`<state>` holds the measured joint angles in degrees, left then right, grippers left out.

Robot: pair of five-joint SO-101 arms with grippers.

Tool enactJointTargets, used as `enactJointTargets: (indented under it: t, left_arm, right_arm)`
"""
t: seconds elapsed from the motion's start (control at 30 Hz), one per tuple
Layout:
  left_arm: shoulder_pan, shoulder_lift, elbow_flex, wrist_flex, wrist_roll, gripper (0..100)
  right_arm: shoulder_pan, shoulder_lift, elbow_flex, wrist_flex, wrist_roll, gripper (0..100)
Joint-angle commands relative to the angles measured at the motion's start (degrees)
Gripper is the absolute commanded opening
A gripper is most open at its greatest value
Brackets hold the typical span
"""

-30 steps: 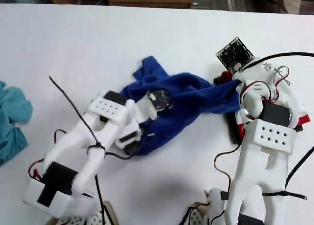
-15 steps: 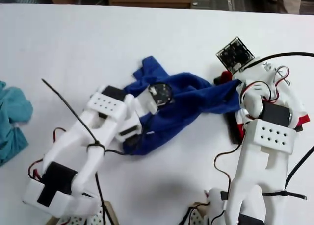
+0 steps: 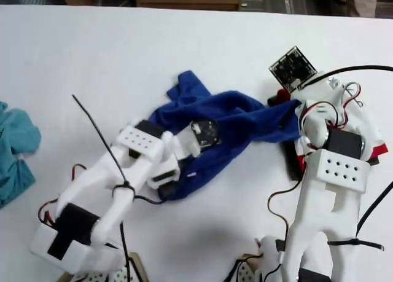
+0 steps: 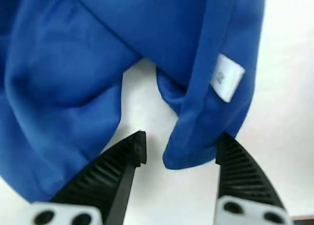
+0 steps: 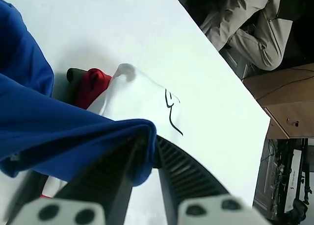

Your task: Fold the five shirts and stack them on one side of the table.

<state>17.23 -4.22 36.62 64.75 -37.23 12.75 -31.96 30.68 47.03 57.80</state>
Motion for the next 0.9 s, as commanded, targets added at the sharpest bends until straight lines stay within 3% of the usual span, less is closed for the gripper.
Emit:
enactJointTargets:
  t: [0.0, 0.1, 0.27, 0.4, 0.67, 0.77, 0.87]
  left_arm:
    - [0.2, -0.7, 0.0, -0.2, -0.1, 16]
    - [0.2, -0.7, -0.8, -0.1, 0.9, 1]
    - [-0.1, -0.8, -4.8, 3.9, 3.0, 2]
    - [-4.6, -0.8, -13.2, 10.8, 3.0, 2]
    - [-13.7, -0.8, -46.1, 31.3, 3.0, 2]
    - [-14.0, -1.0, -58.6, 37.8, 3.3, 2]
    - [-17.6, -5.3, -64.7, 37.6, 3.3, 2]
  right_arm:
    - [-0.2, -0.5, -1.5, -0.4, -0.3, 2.1]
    - [-0.2, -0.5, -1.5, -0.4, -0.3, 2.1]
    - [-0.2, -0.5, -1.5, -0.4, -0.3, 2.1]
    - [-0.7, 0.0, -1.1, -0.7, -1.1, 2.1]
    - [-7.7, -1.9, -14.6, -4.7, -20.0, 2.0]
    - [-9.8, -2.0, -19.5, -4.4, -20.8, 2.0]
    - [-9.5, -2.0, -26.1, -2.2, -20.8, 2.0]
